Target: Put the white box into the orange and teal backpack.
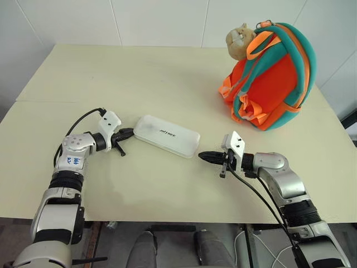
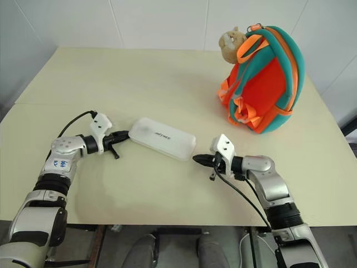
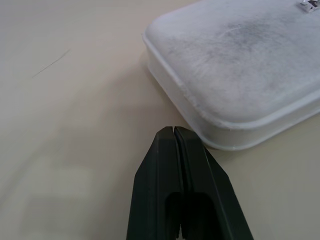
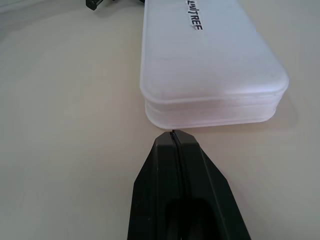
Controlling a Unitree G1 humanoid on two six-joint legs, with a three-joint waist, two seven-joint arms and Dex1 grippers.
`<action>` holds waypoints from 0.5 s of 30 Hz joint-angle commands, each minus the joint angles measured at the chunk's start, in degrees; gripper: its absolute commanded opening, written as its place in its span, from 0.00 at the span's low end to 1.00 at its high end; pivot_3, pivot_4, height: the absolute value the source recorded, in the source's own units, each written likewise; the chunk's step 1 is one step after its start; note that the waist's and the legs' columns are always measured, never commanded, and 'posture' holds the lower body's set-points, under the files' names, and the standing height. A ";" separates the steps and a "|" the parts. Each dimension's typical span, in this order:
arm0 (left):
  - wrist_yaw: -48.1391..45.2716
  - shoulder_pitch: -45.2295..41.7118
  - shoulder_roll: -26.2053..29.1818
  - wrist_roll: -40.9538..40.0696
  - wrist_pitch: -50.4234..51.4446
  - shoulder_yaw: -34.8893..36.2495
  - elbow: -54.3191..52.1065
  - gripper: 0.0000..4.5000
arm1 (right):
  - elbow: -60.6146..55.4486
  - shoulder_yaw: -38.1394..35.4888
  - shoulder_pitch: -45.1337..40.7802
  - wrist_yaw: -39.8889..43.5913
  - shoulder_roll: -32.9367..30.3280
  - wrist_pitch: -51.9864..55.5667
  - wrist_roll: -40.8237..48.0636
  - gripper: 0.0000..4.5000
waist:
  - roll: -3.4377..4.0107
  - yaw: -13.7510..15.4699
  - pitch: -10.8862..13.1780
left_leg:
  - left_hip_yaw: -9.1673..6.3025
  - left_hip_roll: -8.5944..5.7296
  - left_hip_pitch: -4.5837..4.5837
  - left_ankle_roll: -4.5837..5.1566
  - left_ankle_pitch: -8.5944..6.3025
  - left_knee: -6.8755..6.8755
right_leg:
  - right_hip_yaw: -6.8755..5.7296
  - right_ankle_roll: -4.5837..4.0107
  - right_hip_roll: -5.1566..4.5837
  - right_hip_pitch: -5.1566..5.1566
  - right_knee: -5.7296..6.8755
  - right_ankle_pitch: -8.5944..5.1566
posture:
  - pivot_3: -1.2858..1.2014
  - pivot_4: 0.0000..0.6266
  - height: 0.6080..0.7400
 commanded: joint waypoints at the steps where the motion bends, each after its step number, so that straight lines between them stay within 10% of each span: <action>1: 0.46 0.24 0.43 -0.56 0.37 0.87 -3.12 0.01 | 0.96 0.24 -1.26 -0.55 1.74 -1.52 -0.07 0.00 | 0.00 -0.10 0.00 | 0.00 0.00 0.00 0.00 0.00 0.01 | 0.00 0.00 0.00 0.00 0.02 0.00 | 0.52 0.24 1.00; 15: 2.10 3.48 -0.40 -1.63 5.11 1.55 -12.54 0.01 | 6.21 0.98 -5.63 1.56 3.54 -4.40 -1.61 0.00 | 0.00 -0.03 0.00 | -0.01 0.00 -0.01 0.00 0.00 0.03 | 0.00 0.01 0.00 -0.01 0.04 0.00 | 0.52 0.24 1.00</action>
